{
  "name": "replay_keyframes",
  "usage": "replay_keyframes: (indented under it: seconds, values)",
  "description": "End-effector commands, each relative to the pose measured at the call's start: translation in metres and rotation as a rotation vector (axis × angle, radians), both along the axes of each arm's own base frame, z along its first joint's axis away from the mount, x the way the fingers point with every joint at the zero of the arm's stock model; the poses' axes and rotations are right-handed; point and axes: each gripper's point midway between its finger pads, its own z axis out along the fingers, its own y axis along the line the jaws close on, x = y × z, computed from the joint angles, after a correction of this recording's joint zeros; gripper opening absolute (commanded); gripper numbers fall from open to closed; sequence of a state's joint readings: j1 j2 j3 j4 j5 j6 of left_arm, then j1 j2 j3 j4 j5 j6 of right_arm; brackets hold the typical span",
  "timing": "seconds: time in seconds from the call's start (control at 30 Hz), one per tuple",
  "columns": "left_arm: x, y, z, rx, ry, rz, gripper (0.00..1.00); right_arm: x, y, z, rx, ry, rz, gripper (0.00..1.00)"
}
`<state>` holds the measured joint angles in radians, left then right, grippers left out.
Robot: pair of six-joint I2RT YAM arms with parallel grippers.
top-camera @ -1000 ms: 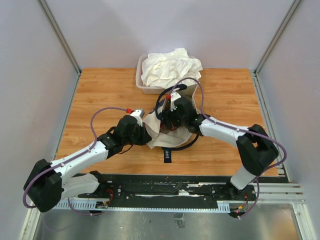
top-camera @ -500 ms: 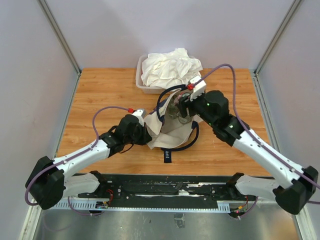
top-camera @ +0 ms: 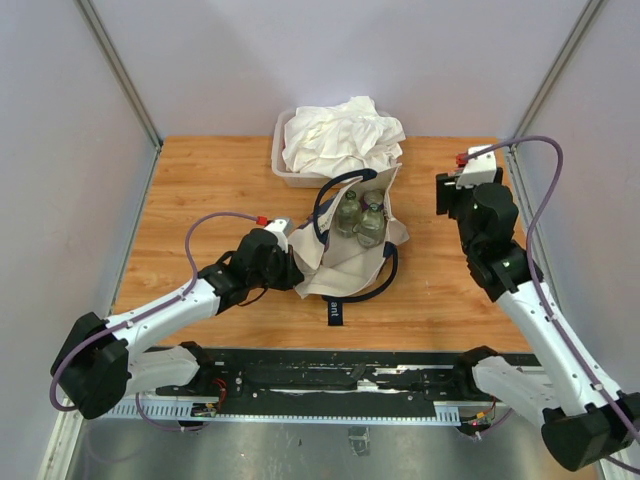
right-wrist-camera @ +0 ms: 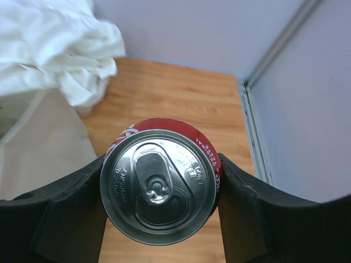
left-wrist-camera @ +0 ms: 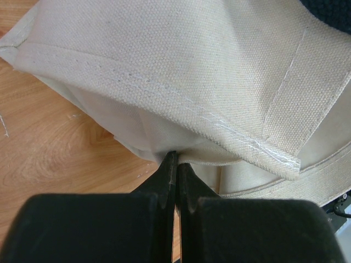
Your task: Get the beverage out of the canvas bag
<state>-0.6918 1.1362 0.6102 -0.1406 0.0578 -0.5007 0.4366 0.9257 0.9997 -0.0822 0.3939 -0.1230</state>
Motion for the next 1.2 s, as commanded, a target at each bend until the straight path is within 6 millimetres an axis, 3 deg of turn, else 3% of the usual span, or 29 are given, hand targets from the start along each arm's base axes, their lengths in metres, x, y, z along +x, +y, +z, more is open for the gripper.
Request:
replay_keyframes:
  seconds: [0.0,0.13,0.37,0.67,0.93,1.17]
  values:
    - [-0.017,0.003,-0.013,0.048,0.07,-0.04,0.0,0.014,-0.038,-0.031,0.114,0.012,-0.107,0.01]
    - [-0.016,0.005,-0.01,0.053,0.063,-0.034,0.01,0.028,-0.056,-0.077,0.164,0.047,-0.136,0.01]
    - [-0.014,0.008,-0.004,0.055,0.043,-0.016,0.0,0.048,-0.073,-0.129,0.245,0.109,-0.175,0.01]
    - [-0.013,0.007,-0.004,0.051,0.043,-0.01,0.0,0.071,-0.076,-0.175,0.337,0.255,-0.183,0.01]
    - [-0.012,0.008,-0.003,0.057,0.04,-0.007,0.0,0.067,-0.085,-0.201,0.348,0.378,-0.274,0.01]
    - [-0.013,0.009,-0.004,0.061,0.044,-0.007,0.01,0.06,-0.092,-0.223,0.333,0.47,-0.34,0.11]
